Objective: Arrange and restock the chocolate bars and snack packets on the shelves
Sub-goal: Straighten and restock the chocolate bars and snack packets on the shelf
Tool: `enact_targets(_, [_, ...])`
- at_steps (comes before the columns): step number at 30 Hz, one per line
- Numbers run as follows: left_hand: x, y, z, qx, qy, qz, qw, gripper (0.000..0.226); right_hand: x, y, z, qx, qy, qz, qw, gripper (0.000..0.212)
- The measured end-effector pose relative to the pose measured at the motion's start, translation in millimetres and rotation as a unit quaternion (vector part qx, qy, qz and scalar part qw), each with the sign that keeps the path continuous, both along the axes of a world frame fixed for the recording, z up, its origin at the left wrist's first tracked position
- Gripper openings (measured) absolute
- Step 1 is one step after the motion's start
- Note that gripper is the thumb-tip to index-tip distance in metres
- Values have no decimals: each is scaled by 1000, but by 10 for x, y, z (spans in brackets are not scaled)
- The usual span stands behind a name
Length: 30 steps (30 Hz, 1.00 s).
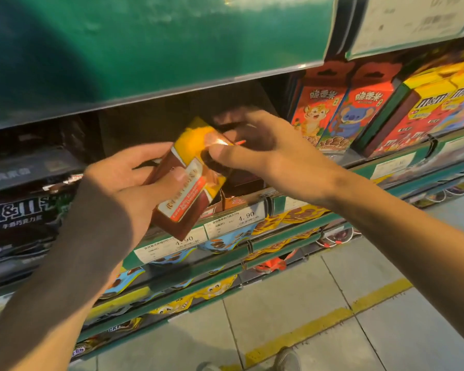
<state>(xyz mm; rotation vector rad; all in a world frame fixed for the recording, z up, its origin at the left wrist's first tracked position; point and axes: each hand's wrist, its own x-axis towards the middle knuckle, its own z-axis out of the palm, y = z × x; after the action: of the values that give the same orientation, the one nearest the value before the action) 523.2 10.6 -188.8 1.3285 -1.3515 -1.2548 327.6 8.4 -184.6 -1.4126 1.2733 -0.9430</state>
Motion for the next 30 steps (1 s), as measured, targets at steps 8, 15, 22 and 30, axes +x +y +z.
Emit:
enact_targets(8, [-200,-49,-70,-47,-94,24,994,41,-149,-30,-159,-49,-2,-225,973,26])
enact_targets(15, [-301,335,-262,-153,-321,-70,932,35,-131,85,-286,-178,367,-222,886,18])
enact_targets(22, [-299,330,-423,-185,-352,-74,915,34,-54,453,-365,-195,499,-43,844,47])
enact_targets(30, [-338,361,-405,-204,-346,-48,914,26,-68,441,-286,-72,549,16,833,62])
